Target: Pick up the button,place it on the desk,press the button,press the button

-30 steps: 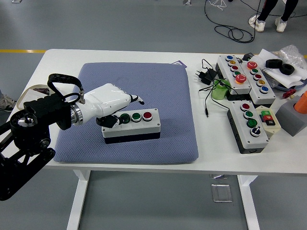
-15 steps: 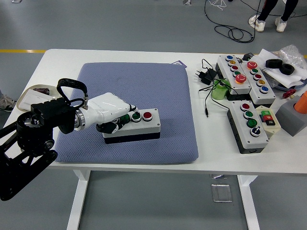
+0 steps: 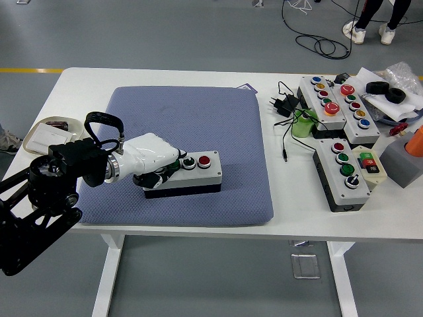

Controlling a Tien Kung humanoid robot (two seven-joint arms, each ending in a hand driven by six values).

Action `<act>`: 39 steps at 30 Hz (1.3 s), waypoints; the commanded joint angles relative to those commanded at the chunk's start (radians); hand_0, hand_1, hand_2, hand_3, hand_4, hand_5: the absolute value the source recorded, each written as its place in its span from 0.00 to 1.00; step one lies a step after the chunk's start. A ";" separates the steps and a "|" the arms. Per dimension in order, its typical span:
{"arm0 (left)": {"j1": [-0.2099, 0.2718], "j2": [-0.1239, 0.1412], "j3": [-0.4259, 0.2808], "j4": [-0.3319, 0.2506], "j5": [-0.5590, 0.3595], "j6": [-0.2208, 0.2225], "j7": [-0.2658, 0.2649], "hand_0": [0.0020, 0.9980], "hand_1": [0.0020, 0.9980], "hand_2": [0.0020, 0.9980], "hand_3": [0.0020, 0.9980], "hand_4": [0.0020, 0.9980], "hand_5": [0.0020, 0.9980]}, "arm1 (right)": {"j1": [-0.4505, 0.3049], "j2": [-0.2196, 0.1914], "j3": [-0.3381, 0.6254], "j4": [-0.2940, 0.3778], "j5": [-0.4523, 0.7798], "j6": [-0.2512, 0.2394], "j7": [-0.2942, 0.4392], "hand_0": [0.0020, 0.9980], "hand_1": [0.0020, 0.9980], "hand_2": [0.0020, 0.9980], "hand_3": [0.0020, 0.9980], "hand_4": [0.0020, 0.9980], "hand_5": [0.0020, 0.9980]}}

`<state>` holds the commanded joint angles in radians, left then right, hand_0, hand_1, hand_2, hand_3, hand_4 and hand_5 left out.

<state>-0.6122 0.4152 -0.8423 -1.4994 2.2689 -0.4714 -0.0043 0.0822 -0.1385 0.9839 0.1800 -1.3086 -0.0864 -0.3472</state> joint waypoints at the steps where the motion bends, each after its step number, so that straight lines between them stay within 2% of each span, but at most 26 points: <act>1: -0.001 -0.001 0.004 0.002 0.000 -0.007 0.001 0.04 0.00 0.03 0.80 0.25 0.00 | 0.000 0.000 0.001 0.000 -0.001 0.000 0.000 0.63 0.44 0.62 0.57 0.31 0.23; 7: 0.001 -0.001 -0.004 -0.001 0.000 -0.006 0.001 0.04 0.00 0.03 0.80 0.25 0.00 | -0.002 0.001 0.004 0.000 -0.003 0.000 -0.001 0.63 0.44 0.62 0.57 0.31 0.22; 13: 0.001 -0.006 -0.047 -0.031 0.000 0.031 0.004 0.04 0.00 0.03 0.81 0.25 0.00 | -0.006 0.000 0.004 0.000 -0.005 0.001 -0.002 0.63 0.44 0.62 0.56 0.31 0.22; 17: -0.005 -0.015 -0.049 -0.040 0.000 0.049 0.003 0.04 0.00 0.03 0.82 0.25 0.00 | -0.009 0.000 0.005 0.000 -0.008 0.002 -0.003 0.63 0.44 0.62 0.57 0.31 0.22; 24: -0.017 -0.037 0.000 -0.013 0.000 0.056 0.003 0.04 0.00 0.03 0.81 0.25 0.00 | -0.007 0.001 0.008 0.000 -0.009 0.001 -0.004 0.63 0.44 0.62 0.57 0.31 0.22; 29: -0.011 -0.064 -0.011 0.012 0.000 0.066 0.001 0.04 0.00 0.03 0.82 0.25 0.00 | -0.006 0.003 0.006 0.000 -0.006 0.000 -0.003 0.63 0.44 0.62 0.57 0.31 0.22; 39: -0.023 -0.077 -0.012 0.021 0.000 0.066 0.001 0.04 0.00 0.03 0.82 0.25 0.00 | -0.002 0.001 0.002 0.000 -0.006 0.001 -0.002 0.63 0.44 0.62 0.57 0.31 0.22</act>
<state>-0.6349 0.3384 -0.8539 -1.4783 2.2689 -0.4054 -0.0033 0.0806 -0.1375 0.9862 0.1800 -1.3144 -0.0855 -0.3490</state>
